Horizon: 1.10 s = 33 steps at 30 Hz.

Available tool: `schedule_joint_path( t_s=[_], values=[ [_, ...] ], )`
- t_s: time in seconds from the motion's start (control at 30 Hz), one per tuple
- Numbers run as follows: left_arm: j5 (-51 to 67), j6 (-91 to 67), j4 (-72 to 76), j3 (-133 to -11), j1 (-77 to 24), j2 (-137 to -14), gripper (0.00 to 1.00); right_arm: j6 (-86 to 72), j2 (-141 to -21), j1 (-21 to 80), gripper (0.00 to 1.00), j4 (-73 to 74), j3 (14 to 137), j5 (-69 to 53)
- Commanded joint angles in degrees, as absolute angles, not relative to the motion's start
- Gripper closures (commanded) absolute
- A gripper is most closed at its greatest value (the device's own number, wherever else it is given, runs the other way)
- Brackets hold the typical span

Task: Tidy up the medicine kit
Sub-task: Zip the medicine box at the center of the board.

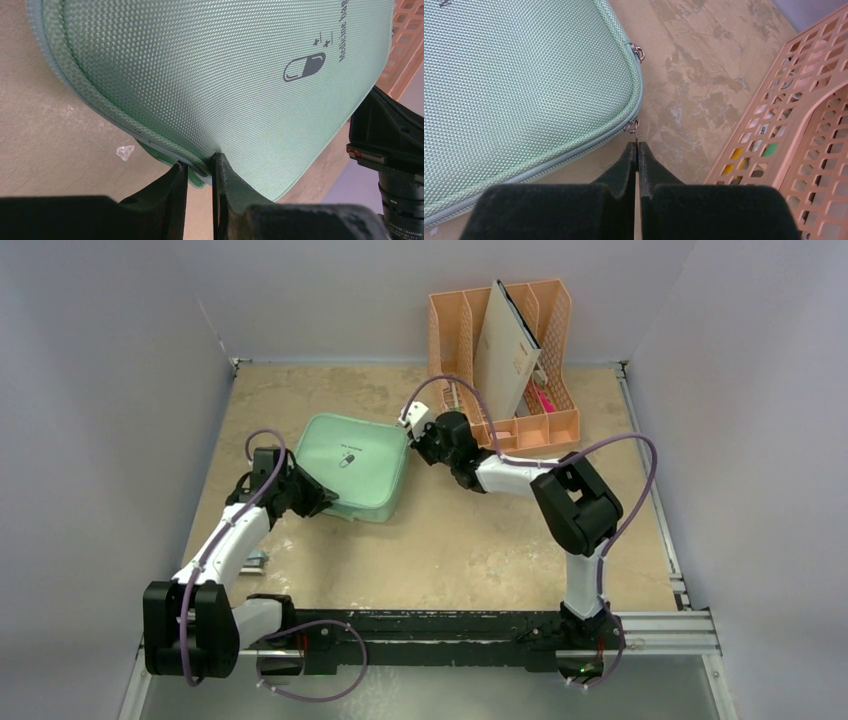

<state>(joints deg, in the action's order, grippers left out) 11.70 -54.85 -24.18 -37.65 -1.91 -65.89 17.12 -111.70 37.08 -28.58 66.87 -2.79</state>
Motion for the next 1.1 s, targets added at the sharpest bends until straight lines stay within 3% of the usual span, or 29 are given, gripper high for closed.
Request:
schedule_joint_path(
  t_s=[0.0, 0.2, 0.53, 0.73, 0.9, 1.07],
  values=[
    [4.49, -47.93, -30.28, -36.97, -0.97, -68.22, 0.93, 21.52, -111.98, 34.90, 1.00, -30.09, 71.84, -1.03],
    [4.57, -46.01, -30.53, -40.85, 1.10, -69.69, 0.90, 21.17, -109.32, 35.15, 1.00, -34.21, 66.92, -3.13],
    [4.20, -40.52, -32.28, -58.37, 4.79, -75.81, 0.88, 15.87, -102.96, 39.86, 1.00, -36.54, 59.60, -2.58],
    [0.73, -36.05, -39.18, -67.44, 5.10, -73.99, 0.72, 12.63, -100.88, 44.03, 1.00, -37.55, 56.94, -1.49],
    [11.70, -36.90, -39.90, -63.23, 5.10, -69.05, 0.58, 10.49, -100.22, 47.15, 1.00, -38.46, 55.75, -1.02],
    [19.99, -40.04, -39.46, -54.30, 5.09, -64.93, 0.52, 8.24, -99.27, 50.33, 1.00, -39.26, 54.67, -0.74]
  ],
)
